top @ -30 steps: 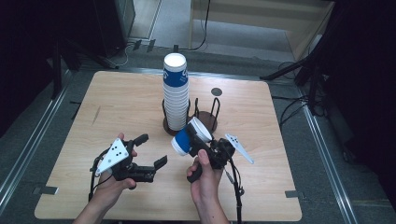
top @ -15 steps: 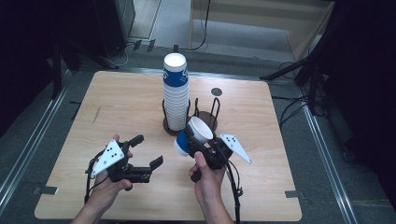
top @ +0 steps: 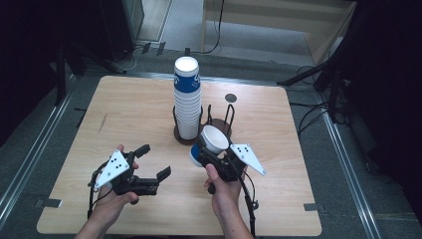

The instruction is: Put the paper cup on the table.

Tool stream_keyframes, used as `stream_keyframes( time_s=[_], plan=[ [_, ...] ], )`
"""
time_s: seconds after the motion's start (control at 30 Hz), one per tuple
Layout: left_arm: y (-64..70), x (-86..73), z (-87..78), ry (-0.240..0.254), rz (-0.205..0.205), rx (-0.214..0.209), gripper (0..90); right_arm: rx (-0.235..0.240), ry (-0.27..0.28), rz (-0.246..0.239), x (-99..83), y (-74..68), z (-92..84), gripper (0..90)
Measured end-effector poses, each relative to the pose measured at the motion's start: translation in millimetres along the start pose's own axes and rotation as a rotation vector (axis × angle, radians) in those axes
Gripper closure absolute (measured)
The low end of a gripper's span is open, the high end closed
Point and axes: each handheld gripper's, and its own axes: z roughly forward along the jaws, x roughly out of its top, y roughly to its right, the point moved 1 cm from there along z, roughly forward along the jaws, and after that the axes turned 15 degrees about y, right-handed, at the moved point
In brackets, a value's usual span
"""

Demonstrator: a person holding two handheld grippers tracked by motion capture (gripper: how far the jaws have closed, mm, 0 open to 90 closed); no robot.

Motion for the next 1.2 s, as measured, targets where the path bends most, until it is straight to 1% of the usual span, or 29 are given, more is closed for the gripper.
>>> stream_keyframes(
  time_s=[0.27,0.33,0.43,0.63,0.8,0.83,0.93,1.0,1.03,1.2],
  plan=[
    [-1.1,-2.1,-1.4,-0.006,0.001,0.008,2.0,-0.022,0.011,-0.066,1.7,8.1,-1.3,14.9],
    [-1.5,-2.9,-1.8,-0.010,0.005,0.008,2.0,-0.026,0.016,-0.097,2.2,9.8,-1.4,14.8],
    [-1.3,-4.2,-2.0,-0.011,0.001,0.012,2.0,-0.037,0.022,-0.133,2.8,11.9,-1.6,14.8],
    [-3.1,-7.0,-3.6,-0.026,0.003,0.019,2.0,-0.049,0.035,-0.185,3.3,17.3,-1.3,14.7],
    [-6.2,-8.2,-5.6,-0.028,0.002,0.030,2.0,-0.068,0.046,-0.245,3.9,22.5,-0.4,14.7],
    [-6.2,-8.2,-5.6,-0.028,0.002,0.030,2.0,-0.068,0.046,-0.245,3.9,22.5,-0.4,14.7],
    [-10.0,-8.8,-8.0,-0.031,0.000,0.043,2.0,-0.078,0.049,-0.269,5.4,29.4,1.0,14.7],
    [-10.7,-9.1,-8.6,-0.031,-0.003,0.046,2.0,-0.077,0.050,-0.273,6.0,31.0,1.3,14.7],
    [-11.8,-9.4,-9.2,-0.031,-0.004,0.050,2.0,-0.076,0.055,-0.284,7.0,34.4,2.7,14.7],
    [-17.6,-10.5,-12.1,-0.033,-0.004,0.071,2.0,-0.074,0.060,-0.317,8.1,41.2,6.3,14.7]
  ],
)
